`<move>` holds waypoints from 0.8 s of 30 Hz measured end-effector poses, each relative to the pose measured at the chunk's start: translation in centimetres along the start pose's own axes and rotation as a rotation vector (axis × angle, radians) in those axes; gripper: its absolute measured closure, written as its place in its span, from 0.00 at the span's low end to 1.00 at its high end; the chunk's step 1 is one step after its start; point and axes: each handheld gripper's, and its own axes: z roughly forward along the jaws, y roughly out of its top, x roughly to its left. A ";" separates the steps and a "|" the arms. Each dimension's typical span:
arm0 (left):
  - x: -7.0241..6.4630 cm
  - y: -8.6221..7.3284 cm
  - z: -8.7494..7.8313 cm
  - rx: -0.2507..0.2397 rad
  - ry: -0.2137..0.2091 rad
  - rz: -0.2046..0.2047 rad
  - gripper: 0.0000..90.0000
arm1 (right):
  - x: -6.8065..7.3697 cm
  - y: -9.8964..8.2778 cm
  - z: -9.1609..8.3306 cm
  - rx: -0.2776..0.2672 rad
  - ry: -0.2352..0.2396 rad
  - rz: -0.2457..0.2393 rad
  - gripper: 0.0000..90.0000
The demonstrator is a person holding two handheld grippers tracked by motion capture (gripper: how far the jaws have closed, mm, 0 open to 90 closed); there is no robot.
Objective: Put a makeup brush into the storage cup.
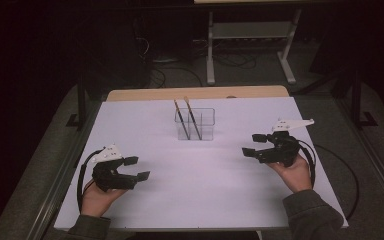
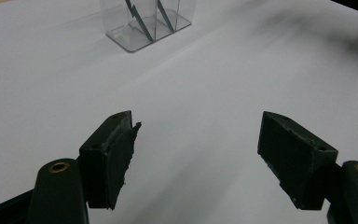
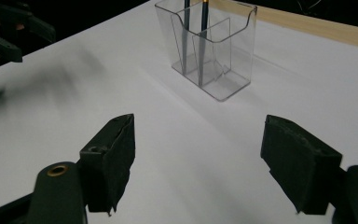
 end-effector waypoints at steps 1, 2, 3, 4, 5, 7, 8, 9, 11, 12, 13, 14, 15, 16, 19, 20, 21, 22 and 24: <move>0.0 0.0 0.0 0.001 0.001 0.000 0.29 | 0.0 -0.1 -0.1 0.005 -0.001 0.006 0.27; 0.0 0.0 0.0 0.000 0.000 -0.001 0.29 | 0.0 -0.2 -0.1 0.001 -0.003 0.007 0.27; 0.0 0.0 0.0 0.000 0.000 0.000 0.29 | 0.1 -0.4 -0.2 -0.002 -0.006 0.006 0.27; 0.0 0.0 0.0 0.001 0.002 0.003 0.29 | 0.1 -0.5 -0.2 -0.002 -0.010 0.001 0.27; 0.0 0.0 0.0 0.003 0.001 0.007 0.29 | 0.1 -0.6 -0.3 0.002 -0.010 0.007 0.27; -0.1 -0.1 0.1 0.002 0.000 0.002 0.29 | 0.1 -0.8 -0.4 0.000 -0.015 0.008 0.27; -0.1 -0.1 0.1 0.001 0.000 0.001 0.29 | 0.1 -1.0 -0.4 -0.002 -0.014 0.008 0.27; -0.1 -0.1 0.1 0.001 -0.001 0.000 0.29 | 0.1 -1.1 -0.4 -0.002 -0.013 0.011 0.27; -0.1 -0.1 0.1 -0.001 0.001 -0.002 0.29 | 0.1 -1.3 -0.5 0.000 -0.017 0.011 0.26; -0.1 -0.1 0.1 -0.002 0.000 -0.003 0.29 | 0.1 -1.4 -0.6 0.002 -0.017 0.013 0.26; -0.1 -0.1 0.1 -0.001 -0.001 -0.002 0.29 | 0.1 -1.5 -0.6 0.004 -0.016 0.015 0.26; -0.1 -0.2 0.1 -0.001 -0.001 -0.002 0.29 | 0.2 -1.7 -0.7 0.000 -0.020 0.012 0.26; -0.1 -0.2 0.1 -0.004 -0.002 -0.003 0.29 | 0.2 -1.8 -0.7 0.002 -0.020 0.016 0.26; -0.1 -0.2 0.1 -0.002 -0.002 -0.001 0.29 | 0.2 -1.9 -0.8 0.005 -0.021 0.015 0.26; -0.1 -0.3 0.2 0.003 -0.002 0.006 0.29 | 0.2 -2.4 -1.0 -0.001 -0.020 0.020 0.26; -0.1 -0.3 0.2 0.002 -0.002 -0.001 0.29 | 0.2 -2.5 -1.0 -0.001 -0.021 0.018 0.26; -0.1 -0.3 0.2 0.005 -0.003 -0.001 0.29 | 0.2 -2.7 -1.1 0.003 -0.023 0.025 0.26; -0.1 -0.3 0.2 0.007 -0.004 0.000 0.29 | 0.2 -2.8 -1.1 0.003 -0.022 0.027 0.26; -0.1 -0.4 0.2 0.003 -0.004 0.000 0.29 | 0.2 -3.0 -1.2 0.004 -0.032 0.023 0.26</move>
